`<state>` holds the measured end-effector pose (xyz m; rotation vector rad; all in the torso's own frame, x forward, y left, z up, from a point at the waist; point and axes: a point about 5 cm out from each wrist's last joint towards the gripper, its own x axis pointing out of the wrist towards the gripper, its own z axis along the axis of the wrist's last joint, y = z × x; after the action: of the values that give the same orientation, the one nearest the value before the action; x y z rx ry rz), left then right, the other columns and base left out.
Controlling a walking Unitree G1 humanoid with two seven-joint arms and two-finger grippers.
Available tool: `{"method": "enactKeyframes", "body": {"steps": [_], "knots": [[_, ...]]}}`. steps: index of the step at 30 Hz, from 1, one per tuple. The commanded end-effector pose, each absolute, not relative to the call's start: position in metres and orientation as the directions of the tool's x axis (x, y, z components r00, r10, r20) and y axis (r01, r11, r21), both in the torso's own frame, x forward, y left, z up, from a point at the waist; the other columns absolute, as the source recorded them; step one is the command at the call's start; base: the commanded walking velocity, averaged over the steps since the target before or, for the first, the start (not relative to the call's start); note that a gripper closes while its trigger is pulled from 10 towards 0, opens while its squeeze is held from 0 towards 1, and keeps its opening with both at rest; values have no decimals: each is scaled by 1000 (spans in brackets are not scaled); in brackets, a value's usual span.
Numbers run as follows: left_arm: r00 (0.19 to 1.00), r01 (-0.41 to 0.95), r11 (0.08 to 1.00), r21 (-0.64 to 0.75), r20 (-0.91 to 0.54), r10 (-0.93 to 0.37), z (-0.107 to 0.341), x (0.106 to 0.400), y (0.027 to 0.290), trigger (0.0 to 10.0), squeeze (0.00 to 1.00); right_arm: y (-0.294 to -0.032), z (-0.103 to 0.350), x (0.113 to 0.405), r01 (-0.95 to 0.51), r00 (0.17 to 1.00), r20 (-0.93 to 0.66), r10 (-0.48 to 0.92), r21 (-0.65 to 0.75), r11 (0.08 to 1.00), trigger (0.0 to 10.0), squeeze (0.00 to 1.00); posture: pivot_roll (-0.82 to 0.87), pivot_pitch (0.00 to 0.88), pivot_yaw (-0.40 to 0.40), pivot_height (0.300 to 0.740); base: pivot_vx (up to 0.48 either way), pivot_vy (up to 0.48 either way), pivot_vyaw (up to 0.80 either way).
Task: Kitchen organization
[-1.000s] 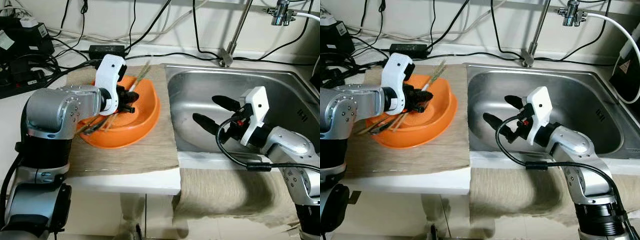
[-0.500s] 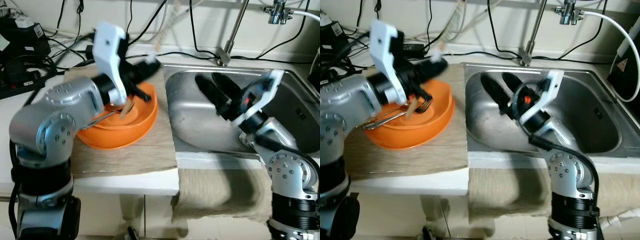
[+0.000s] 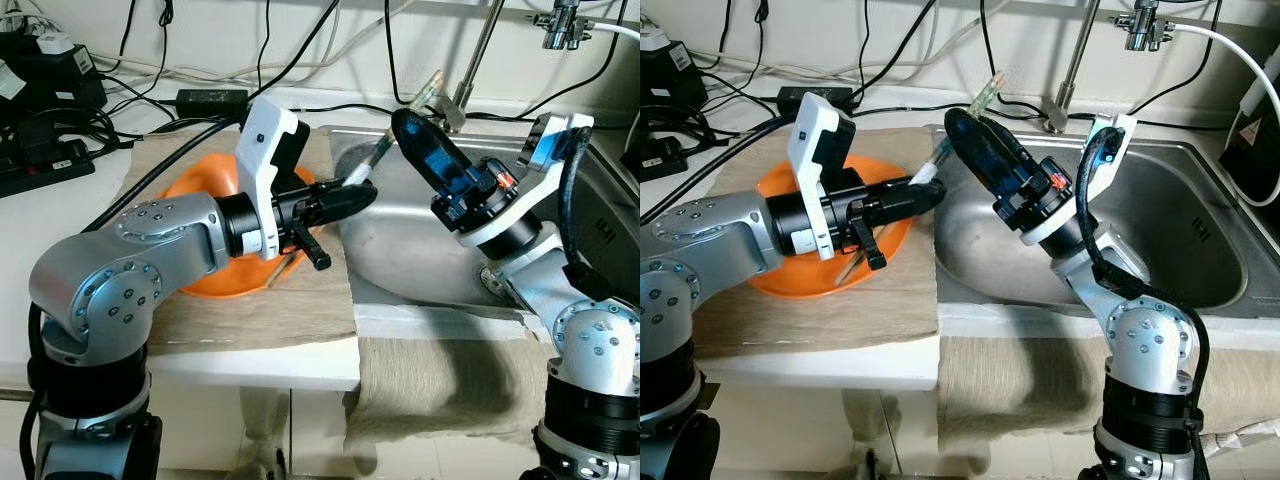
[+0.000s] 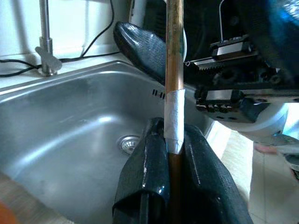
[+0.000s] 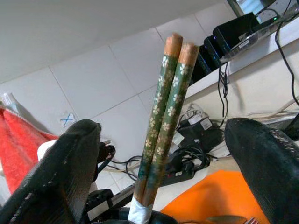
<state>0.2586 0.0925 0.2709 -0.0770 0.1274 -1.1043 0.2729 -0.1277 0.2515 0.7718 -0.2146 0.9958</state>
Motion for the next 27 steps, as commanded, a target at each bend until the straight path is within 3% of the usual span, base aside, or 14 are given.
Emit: {"method": "enactKeyframes", "body": {"steps": [1, 15, 27], "knots": [[417, 898, 420, -130, -56, -907, 273, 255, 92, 0, 0, -129, 256, 270, -829, 532, 497, 686, 470, 302, 0, 0, -16, 0, -33, 740, 0, 0, 0], [376, 913, 385, -137, -87, -922, 269, 250, 91, 0, 0, -128, 257, 265, -848, 494, 509, 705, 459, 263, 0, 0, -16, 0, -31, 740, 0, 0, 0], [387, 908, 396, -135, -89, -918, 269, 252, 92, 0, 0, -128, 257, 264, -851, 488, 513, 706, 459, 255, 0, 0, -16, 0, -30, 740, 0, 0, 0]]}}
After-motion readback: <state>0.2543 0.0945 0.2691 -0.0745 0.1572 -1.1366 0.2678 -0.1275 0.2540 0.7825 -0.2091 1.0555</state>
